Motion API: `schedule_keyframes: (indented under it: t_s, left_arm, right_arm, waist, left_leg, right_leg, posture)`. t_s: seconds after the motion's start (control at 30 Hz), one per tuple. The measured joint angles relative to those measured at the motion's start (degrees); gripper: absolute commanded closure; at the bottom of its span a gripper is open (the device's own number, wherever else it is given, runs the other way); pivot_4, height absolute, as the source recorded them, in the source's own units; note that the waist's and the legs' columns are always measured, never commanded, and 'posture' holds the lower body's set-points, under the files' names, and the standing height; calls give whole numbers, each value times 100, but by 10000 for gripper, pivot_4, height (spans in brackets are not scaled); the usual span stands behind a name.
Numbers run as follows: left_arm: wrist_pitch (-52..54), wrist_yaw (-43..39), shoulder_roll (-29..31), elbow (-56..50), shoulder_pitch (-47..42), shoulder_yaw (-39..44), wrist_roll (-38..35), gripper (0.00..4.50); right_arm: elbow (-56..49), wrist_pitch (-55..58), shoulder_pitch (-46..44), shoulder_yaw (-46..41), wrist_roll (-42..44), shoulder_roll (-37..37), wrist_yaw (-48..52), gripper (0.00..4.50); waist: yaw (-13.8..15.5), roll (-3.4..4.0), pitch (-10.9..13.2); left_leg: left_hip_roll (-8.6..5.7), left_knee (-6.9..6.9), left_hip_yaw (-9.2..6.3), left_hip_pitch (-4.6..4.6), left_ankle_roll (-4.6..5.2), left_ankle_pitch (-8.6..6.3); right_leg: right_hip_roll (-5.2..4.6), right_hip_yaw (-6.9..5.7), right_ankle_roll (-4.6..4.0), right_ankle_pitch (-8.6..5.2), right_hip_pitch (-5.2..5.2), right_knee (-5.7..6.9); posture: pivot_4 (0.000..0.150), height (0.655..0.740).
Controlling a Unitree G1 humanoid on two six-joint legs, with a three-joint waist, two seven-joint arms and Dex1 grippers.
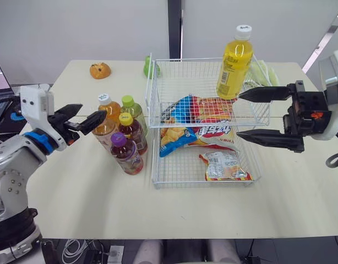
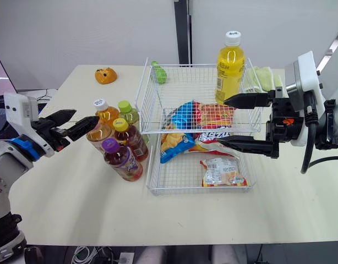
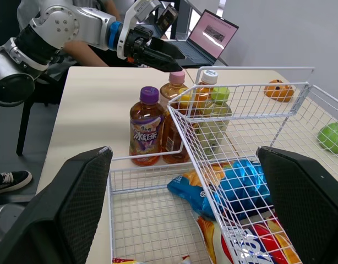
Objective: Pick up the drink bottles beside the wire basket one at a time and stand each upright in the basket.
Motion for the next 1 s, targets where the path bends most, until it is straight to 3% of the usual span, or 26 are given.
schedule_keyframes:
  t_s: [0.2,0.23,0.33,0.57,1.0]
  left_arm:
    - [-143,376,-133,-126,179,-370,42,444]
    - [-232,431,-137,-125,178,-401,79,2218]
    - [-382,556,-146,-99,165,-519,155,9179]
    - [-592,686,-185,69,158,-700,210,30616]
    - [-541,484,61,47,396,-450,-187,31485]
  right_arm:
    - [-15,4,-42,0,10,49,-13,0]
    - [-24,5,-44,0,14,63,-15,0]
    - [-48,7,-51,0,17,93,-16,0]
    - [-12,40,-152,2,16,97,-15,0]
    - [140,-39,-221,10,-187,167,29,0]
  waist:
    - [-1,0,0]
    - [-1,0,0]
    - [2,0,0]
    - [2,0,0]
    - [2,-1,1]
  left_leg:
    - [2,-1,-1,-1,0,0]
    - [2,-1,-1,-1,0,0]
    - [1,-1,-1,-1,0,0]
    - [0,-2,0,-1,0,0]
    - [1,-5,-1,-5,0,0]
  right_leg:
    - [0,-1,0,0,-1,-1]
    - [0,-1,0,0,-1,-1]
    - [0,-1,0,0,0,-1]
    - [1,-1,0,0,-1,-1]
    - [0,-2,0,0,-3,-6]
  posture:
    - [1500,7400]
    - [1500,7400]
    - [1500,7400]
    - [1500,7400]
    - [1500,7400]
